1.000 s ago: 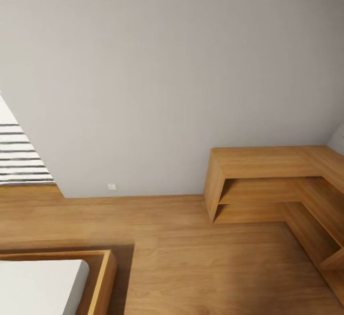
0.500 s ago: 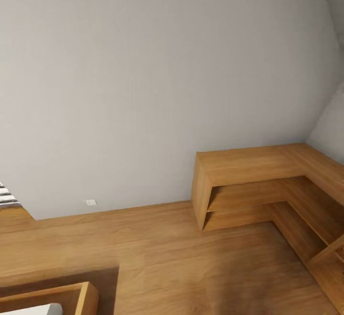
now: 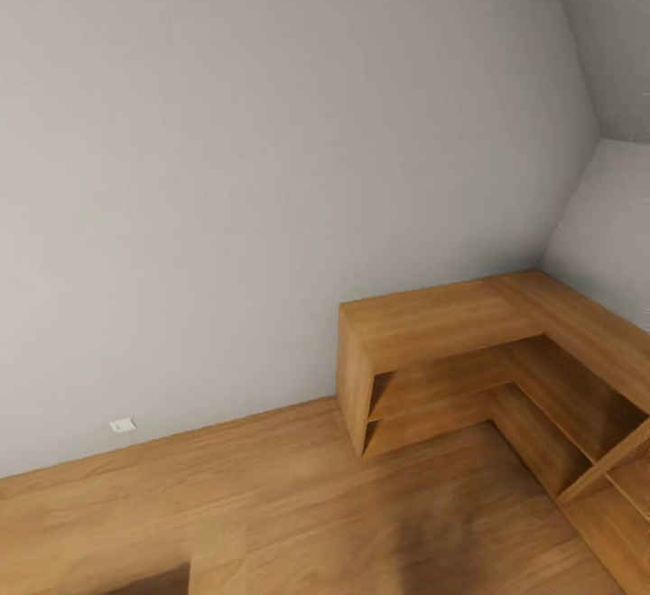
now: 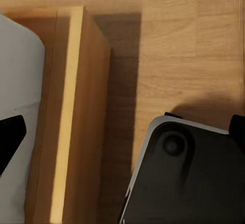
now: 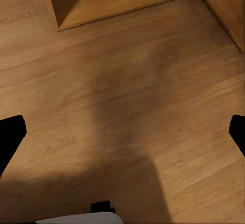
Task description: In the bedroom, organize the workspace by keeping the computer under the desk, ensuring the monitor is on the desk, placing the keyboard on the desk next to the monitor, placing the mouse on the desk next to the keyboard, moving the folder from the swivel chair onto the desk next to the mouse, stacking the notebook on top of the folder with the pen on top of the notebook, and positioning the swivel chair next to the desk.
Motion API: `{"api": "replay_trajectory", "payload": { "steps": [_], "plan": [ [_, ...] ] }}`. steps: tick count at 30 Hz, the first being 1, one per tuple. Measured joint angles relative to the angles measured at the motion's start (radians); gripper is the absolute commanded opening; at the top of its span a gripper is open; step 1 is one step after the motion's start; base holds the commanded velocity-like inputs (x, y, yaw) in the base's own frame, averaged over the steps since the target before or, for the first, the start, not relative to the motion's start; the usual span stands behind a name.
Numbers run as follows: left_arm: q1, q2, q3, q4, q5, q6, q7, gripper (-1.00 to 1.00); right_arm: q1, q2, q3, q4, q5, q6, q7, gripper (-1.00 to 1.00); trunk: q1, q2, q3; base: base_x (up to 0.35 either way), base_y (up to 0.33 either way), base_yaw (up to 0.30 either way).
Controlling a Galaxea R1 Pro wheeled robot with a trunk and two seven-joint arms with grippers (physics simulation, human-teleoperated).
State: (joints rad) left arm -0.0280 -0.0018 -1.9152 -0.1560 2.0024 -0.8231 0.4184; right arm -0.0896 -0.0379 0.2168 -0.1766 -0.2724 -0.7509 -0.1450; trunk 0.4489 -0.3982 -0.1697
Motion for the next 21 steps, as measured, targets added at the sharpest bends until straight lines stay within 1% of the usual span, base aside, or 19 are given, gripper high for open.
{"api": "replay_trajectory", "payload": {
  "steps": [11, 15, 21],
  "plan": [
    [0.000, 0.000, 0.000, 0.000, 0.000, 0.008, -0.001, 1.00, 0.000, -0.001, 0.000, 0.000, 0.000, 0.000, 0.000, 1.00, 0.000, 0.000, 0.013, 0.322, 0.000, -0.191],
    [0.000, 0.000, 0.000, 0.000, -0.001, 0.024, -0.001, 1.00, 0.000, -0.001, -0.001, 0.000, 0.000, 0.000, 0.000, 1.00, 0.000, 0.000, 0.018, 0.156, 0.000, -0.187],
    [0.000, 0.000, 0.000, 0.000, -0.002, 0.034, -0.001, 1.00, 0.000, -0.002, -0.001, 0.000, 0.000, 0.001, 0.000, 1.00, 0.000, 0.000, 0.025, 0.053, 0.000, -0.186]
  ]
}}
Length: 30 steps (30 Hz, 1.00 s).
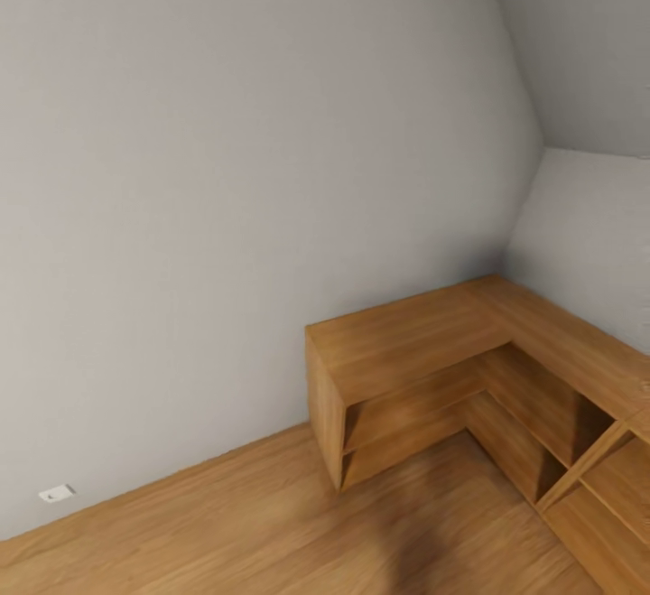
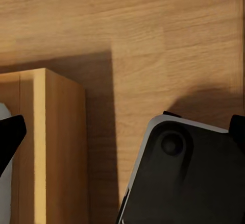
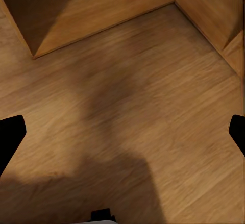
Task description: In the bedroom, organize the workspace by keeping the computer under the desk, ensuring the monitor is on the desk, placing the keyboard on the desk next to the monitor, placing the mouse on the desk next to the keyboard, moving the folder from the swivel chair onto the desk next to the mouse, stacking the notebook on top of the folder with the pen on top of the notebook, and positioning the swivel chair next to the desk.
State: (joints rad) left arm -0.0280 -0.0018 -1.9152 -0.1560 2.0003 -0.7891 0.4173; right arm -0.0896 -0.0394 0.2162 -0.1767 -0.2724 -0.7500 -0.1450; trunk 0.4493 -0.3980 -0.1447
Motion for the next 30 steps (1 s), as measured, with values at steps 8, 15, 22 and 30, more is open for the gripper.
{"api": "replay_trajectory", "payload": {
  "steps": [8, 15, 22, 30],
  "plan": [
    [0.000, 0.004, 0.002, 0.000, 0.001, 0.003, 0.004, 1.00, 0.000, 0.000, -0.001, 0.000, 0.000, 0.001, 0.000, 1.00, 0.000, 0.000, 0.010, 0.102, 0.000, -0.185],
    [0.000, 0.005, 0.003, 0.000, 0.001, 0.004, 0.005, 1.00, 0.000, 0.000, -0.001, 0.000, -0.001, 0.000, 0.000, 1.00, 0.000, 0.000, 0.018, 0.301, 0.000, -0.185],
    [0.000, 0.002, 0.003, 0.000, 0.002, 0.004, 0.003, 1.00, 0.000, 0.000, -0.001, 0.000, -0.002, 0.001, 0.000, 1.00, -0.001, 0.000, 0.026, 0.323, 0.000, -0.185],
    [0.000, 0.002, 0.003, 0.000, 0.002, 0.004, 0.003, 1.00, 0.000, 0.000, -0.001, 0.000, -0.001, 0.001, 0.000, 1.00, -0.001, 0.000, 0.036, 0.324, 0.000, -0.183]
  ]
}}
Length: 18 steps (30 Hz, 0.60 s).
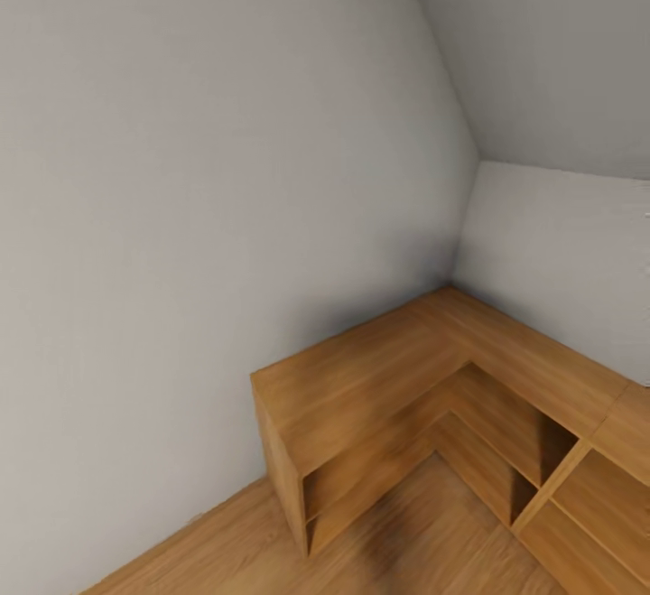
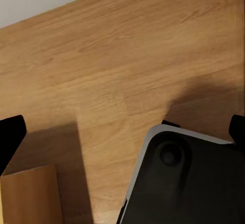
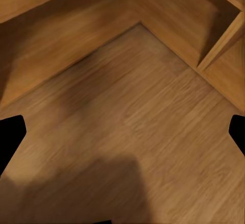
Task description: In the bedroom, organize the workspace by keeping the computer under the desk, ensuring the monitor is on the desk, placing the keyboard on the desk next to the monitor, placing the mouse on the desk next to the keyboard, moving the folder from the swivel chair onto the desk next to the mouse, stacking the notebook on top of the folder with the pen on top of the notebook, and positioning the swivel chair next to the desk.
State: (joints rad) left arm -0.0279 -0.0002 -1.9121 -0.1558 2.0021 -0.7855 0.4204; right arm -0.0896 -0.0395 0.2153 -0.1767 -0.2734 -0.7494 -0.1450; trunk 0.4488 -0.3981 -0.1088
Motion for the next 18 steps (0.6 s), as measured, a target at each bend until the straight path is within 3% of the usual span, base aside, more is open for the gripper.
{"api": "replay_trajectory", "payload": {
  "steps": [9, 18],
  "plan": [
    [0.000, 0.000, 0.000, 0.000, 0.000, 0.001, 0.000, 1.00, 0.000, 0.000, 0.000, 0.000, 0.000, 0.000, 0.000, 1.00, 0.000, 0.000, 0.011, 0.311, 0.000, -0.183],
    [0.000, 0.000, -0.001, 0.000, -0.001, 0.000, 0.000, 1.00, 0.000, -0.001, -0.001, 0.000, 0.000, 0.001, 0.000, 1.00, 0.001, 0.000, 0.022, 0.059, 0.000, -0.183]
  ]
}}
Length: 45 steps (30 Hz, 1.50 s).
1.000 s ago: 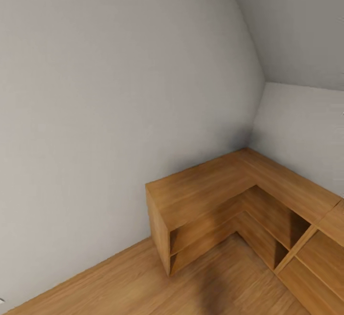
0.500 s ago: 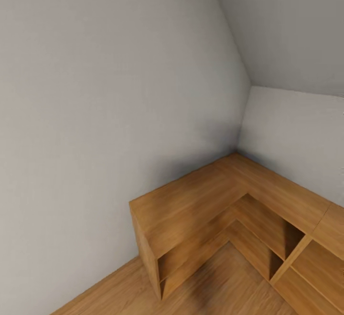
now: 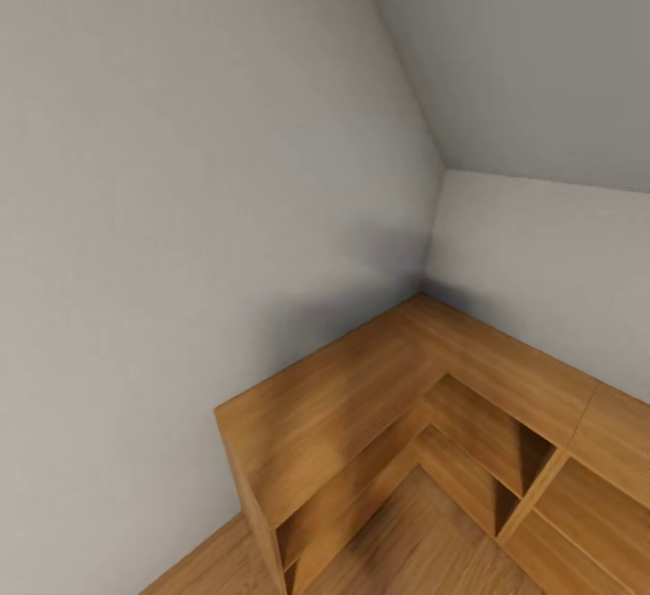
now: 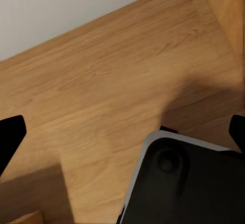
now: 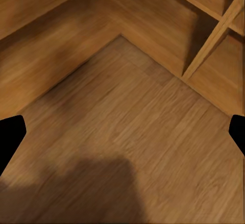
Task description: In the bedroom, organize the workspace by keeping the computer under the desk, ensuring the monitor is on the desk, placing the keyboard on the desk next to the monitor, placing the mouse on the desk next to the keyboard, moving the folder from the swivel chair onto the desk next to the mouse, stacking the notebook on top of the folder with the pen on top of the notebook, and positioning the swivel chair next to the desk.
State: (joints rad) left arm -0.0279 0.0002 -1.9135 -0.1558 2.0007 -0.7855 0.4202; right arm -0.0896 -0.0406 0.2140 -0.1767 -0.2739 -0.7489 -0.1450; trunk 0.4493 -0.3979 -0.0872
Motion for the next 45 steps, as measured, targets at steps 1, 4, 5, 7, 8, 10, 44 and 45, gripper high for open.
{"api": "replay_trajectory", "payload": {
  "steps": [1, 4, 5, 7, 8, 10, 44, 45],
  "plan": [
    [0.000, 0.000, 0.000, 0.000, 0.000, 0.000, 0.000, 1.00, 0.000, 0.000, 0.000, 0.000, 0.000, 0.000, 0.000, 1.00, 0.000, 0.000, 0.001, 0.008, 0.000, -0.183],
    [0.000, 0.000, 0.000, 0.000, 0.000, 0.000, 0.000, 1.00, 0.000, 0.000, 0.000, 0.000, 0.000, 0.001, 0.000, 1.00, 0.000, 0.000, 0.005, 0.005, 0.000, -0.183],
    [0.000, 0.000, 0.001, 0.000, 0.000, 0.000, 0.000, 1.00, 0.000, 0.000, 0.000, 0.000, 0.000, 0.001, 0.000, 1.00, 0.000, 0.000, 0.006, 0.003, 0.000, -0.183],
    [0.000, 0.000, 0.000, 0.000, 0.000, 0.000, 0.000, 1.00, 0.000, 0.000, 0.000, 0.000, 0.000, 0.001, 0.000, 1.00, 0.000, 0.000, 0.008, 0.002, 0.000, -0.183],
    [0.000, 0.000, 0.001, 0.000, 0.000, 0.000, 0.000, 1.00, 0.000, 0.000, 0.000, 0.000, 0.000, 0.001, 0.000, 1.00, 0.000, 0.000, 0.010, 0.001, 0.000, -0.183],
    [0.000, 0.000, 0.000, 0.000, 0.000, 0.000, 0.000, 1.00, 0.000, 0.000, 0.000, 0.000, 0.000, 0.001, 0.000, 1.00, 0.000, 0.000, 0.012, 0.033, 0.000, -0.183],
    [0.000, 0.000, 0.000, 0.000, 0.001, 0.001, -0.001, 1.00, 0.000, 0.000, 0.000, -0.001, -0.002, 0.028, 0.000, 1.00, 0.000, 0.000, 0.041, 0.125, 0.000, -0.224],
    [0.000, 0.000, 0.000, 0.000, 0.001, 0.001, -0.001, 1.00, 0.000, 0.000, 0.000, -0.001, -0.002, 0.030, 0.001, 1.00, 0.000, 0.000, 0.041, 0.001, 0.000, -0.269]
  ]
}}
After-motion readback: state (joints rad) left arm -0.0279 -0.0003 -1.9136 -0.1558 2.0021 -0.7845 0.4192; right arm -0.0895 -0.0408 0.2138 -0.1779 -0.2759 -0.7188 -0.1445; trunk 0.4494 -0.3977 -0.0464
